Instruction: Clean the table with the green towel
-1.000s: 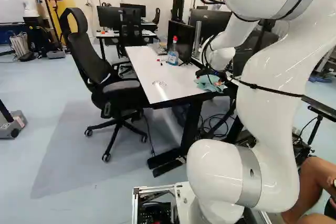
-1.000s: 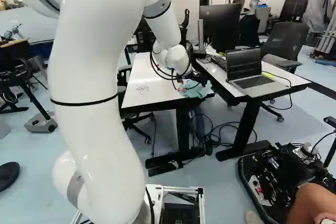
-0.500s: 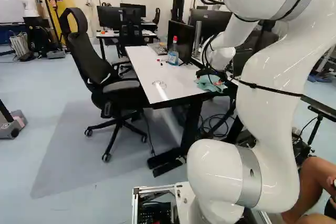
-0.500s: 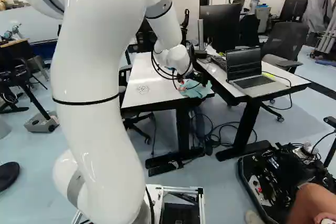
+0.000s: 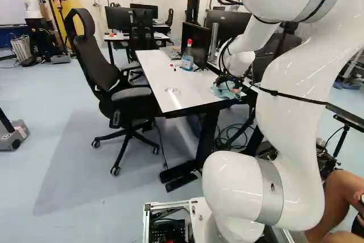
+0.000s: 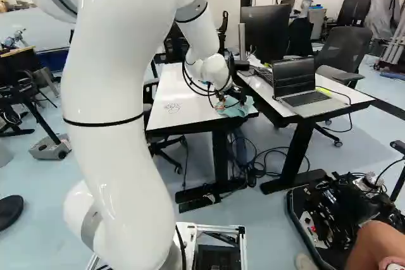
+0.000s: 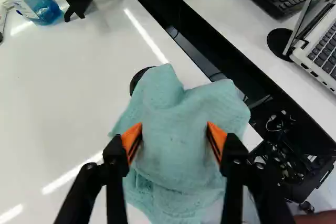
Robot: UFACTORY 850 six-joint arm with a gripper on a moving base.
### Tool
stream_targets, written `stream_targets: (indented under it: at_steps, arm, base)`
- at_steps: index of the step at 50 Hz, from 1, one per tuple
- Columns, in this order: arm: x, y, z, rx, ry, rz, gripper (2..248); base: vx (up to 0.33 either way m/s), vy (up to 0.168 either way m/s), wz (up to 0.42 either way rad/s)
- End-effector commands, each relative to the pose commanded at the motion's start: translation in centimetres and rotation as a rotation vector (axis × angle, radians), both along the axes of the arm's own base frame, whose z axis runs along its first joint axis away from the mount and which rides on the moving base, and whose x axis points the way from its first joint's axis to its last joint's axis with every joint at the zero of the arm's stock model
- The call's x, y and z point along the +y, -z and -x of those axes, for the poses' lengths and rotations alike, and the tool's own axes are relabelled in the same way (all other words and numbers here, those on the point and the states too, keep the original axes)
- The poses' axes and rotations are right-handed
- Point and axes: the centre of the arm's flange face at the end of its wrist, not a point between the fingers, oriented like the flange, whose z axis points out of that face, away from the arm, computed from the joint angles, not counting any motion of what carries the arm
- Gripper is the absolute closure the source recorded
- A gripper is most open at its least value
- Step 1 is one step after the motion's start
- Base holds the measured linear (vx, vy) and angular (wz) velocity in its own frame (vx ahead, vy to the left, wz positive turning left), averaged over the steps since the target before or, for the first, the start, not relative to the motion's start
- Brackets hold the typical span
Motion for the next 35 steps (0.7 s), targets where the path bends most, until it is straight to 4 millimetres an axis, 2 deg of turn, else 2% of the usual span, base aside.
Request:
stream_targets:
  at_steps: [1, 2, 6, 7, 11, 12, 17, 18, 22, 23, 35]
  arm:
    - [0.00, 0.00, 0.00, 0.000, 0.000, 0.000, 57]
    - [0.00, 0.00, 0.00, 0.000, 0.000, 0.000, 95]
    - [0.00, 0.00, 0.00, 0.000, 0.000, 0.000, 95]
    - [0.00, 0.00, 0.00, 0.000, 0.000, 0.000, 133]
    - [0.00, 0.00, 0.00, 0.000, 0.000, 0.000, 133]
    - [0.00, 0.00, 0.00, 0.000, 0.000, 0.000, 169]
    - [0.00, 0.00, 0.00, 0.000, 0.000, 0.000, 169]
    - [0.00, 0.00, 0.00, 0.000, 0.000, 0.000, 196]
    - [0.00, 0.00, 0.00, 0.000, 0.000, 0.000, 196]
    - [0.00, 0.00, 0.00, 0.000, 0.000, 0.000, 204]
    - [0.00, 0.00, 0.00, 0.000, 0.000, 0.000, 204]
  base:
    - [0.000, 0.000, 0.000]
    - [0.000, 0.000, 0.000]
    - [0.000, 0.000, 0.000]
    - [0.000, 0.000, 0.000]
    - [0.000, 0.000, 0.000]
    - [0.000, 0.000, 0.000]
    - [0.000, 0.000, 0.000]
    - [0.000, 0.000, 0.000]
    - [0.000, 0.000, 0.000]
    - [0.000, 0.000, 0.000]
    - [0.000, 0.000, 0.000]
